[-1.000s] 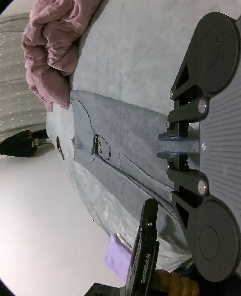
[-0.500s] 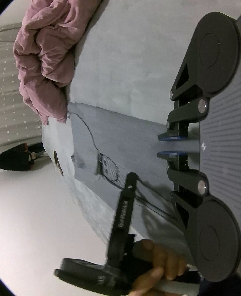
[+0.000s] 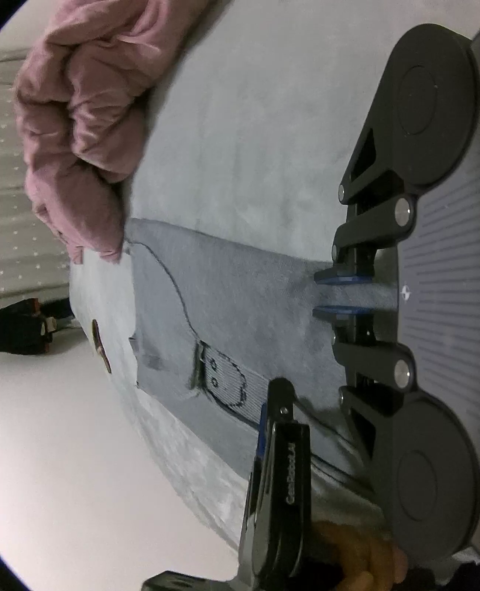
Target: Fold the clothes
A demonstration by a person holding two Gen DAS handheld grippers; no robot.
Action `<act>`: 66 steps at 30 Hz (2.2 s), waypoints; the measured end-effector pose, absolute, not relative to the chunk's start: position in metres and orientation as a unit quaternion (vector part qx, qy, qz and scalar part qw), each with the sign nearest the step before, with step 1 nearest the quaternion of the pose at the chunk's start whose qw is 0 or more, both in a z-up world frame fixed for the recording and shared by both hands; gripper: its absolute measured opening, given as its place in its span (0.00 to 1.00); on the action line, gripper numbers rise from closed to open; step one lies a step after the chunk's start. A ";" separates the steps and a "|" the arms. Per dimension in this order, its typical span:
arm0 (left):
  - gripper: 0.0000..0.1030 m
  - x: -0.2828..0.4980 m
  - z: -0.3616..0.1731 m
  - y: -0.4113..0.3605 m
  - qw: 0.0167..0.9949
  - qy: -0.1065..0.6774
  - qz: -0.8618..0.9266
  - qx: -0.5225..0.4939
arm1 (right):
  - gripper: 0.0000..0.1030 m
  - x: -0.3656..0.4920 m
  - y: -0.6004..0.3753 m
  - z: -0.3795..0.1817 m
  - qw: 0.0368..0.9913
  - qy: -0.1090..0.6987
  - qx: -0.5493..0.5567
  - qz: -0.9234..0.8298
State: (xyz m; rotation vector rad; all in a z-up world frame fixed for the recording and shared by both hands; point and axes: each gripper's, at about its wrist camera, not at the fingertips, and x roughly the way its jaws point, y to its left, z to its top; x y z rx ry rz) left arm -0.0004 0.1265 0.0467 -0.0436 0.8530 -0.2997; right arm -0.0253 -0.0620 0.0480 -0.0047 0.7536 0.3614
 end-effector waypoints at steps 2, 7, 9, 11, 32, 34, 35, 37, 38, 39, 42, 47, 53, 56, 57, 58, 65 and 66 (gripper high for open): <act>0.29 0.000 0.049 0.127 0.900 0.409 -0.149 -0.024 | 0.10 -0.023 -0.060 0.052 0.918 0.355 -0.009 0.179; 0.29 0.001 0.043 0.122 0.898 0.417 -0.138 -0.006 | 0.10 0.004 -0.060 0.044 0.912 0.368 -0.014 0.181; 0.29 0.000 0.043 0.119 0.900 0.415 -0.137 0.005 | 0.10 0.016 -0.063 0.042 0.910 0.373 -0.013 0.181; 0.29 -0.001 0.043 0.118 0.900 0.414 -0.137 0.011 | 0.10 0.026 -0.064 0.044 0.910 0.373 -0.019 0.181; 0.29 0.008 0.046 0.115 0.898 0.415 -0.145 0.021 | 0.19 0.107 -0.066 0.062 0.868 0.420 -0.043 0.262; 0.29 0.007 0.049 0.117 0.900 0.409 -0.151 0.020 | 0.19 0.114 -0.068 0.070 0.848 0.444 -0.037 0.287; 0.29 0.006 0.051 0.118 0.900 0.406 -0.154 0.022 | 0.19 0.117 -0.070 0.077 0.838 0.453 -0.037 0.303; 0.29 0.007 0.053 0.120 0.900 0.406 -0.157 0.022 | 0.20 0.116 -0.070 0.090 0.825 0.453 -0.074 0.329; 0.29 0.009 0.052 0.121 0.898 0.410 -0.157 0.019 | 0.20 0.115 -0.070 0.096 0.822 0.450 -0.097 0.336; 0.29 0.011 0.052 0.122 0.897 0.414 -0.156 0.016 | 0.20 0.114 -0.069 0.100 0.823 0.444 -0.118 0.334; 0.29 0.017 0.046 0.120 0.893 0.424 -0.153 0.013 | 0.20 0.123 -0.073 0.100 0.833 0.431 -0.118 0.326; 0.29 0.020 0.043 0.116 0.893 0.423 -0.153 0.022 | 0.20 0.151 -0.068 0.075 0.856 0.414 -0.090 0.298; 0.31 0.021 0.041 0.115 0.892 0.423 -0.155 0.024 | 0.20 0.185 -0.056 0.051 0.875 0.386 -0.074 0.283; 0.31 0.022 0.041 0.115 0.892 0.423 -0.158 0.024 | 0.20 0.198 -0.053 0.046 0.891 0.368 -0.074 0.257; 0.31 0.023 0.041 0.115 0.892 0.423 -0.158 0.023 | 0.20 0.205 -0.055 0.044 0.894 0.367 -0.065 0.249; 0.31 0.023 0.041 0.116 0.892 0.423 -0.159 0.023 | 0.20 0.212 -0.057 0.043 0.897 0.365 -0.054 0.241; 0.31 0.024 0.041 0.117 0.891 0.424 -0.162 0.020 | 0.20 0.249 -0.068 0.041 0.916 0.351 -0.013 0.195; 0.31 0.025 0.041 0.117 0.891 0.424 -0.163 0.020 | 0.21 0.253 -0.072 0.041 0.917 0.351 0.002 0.188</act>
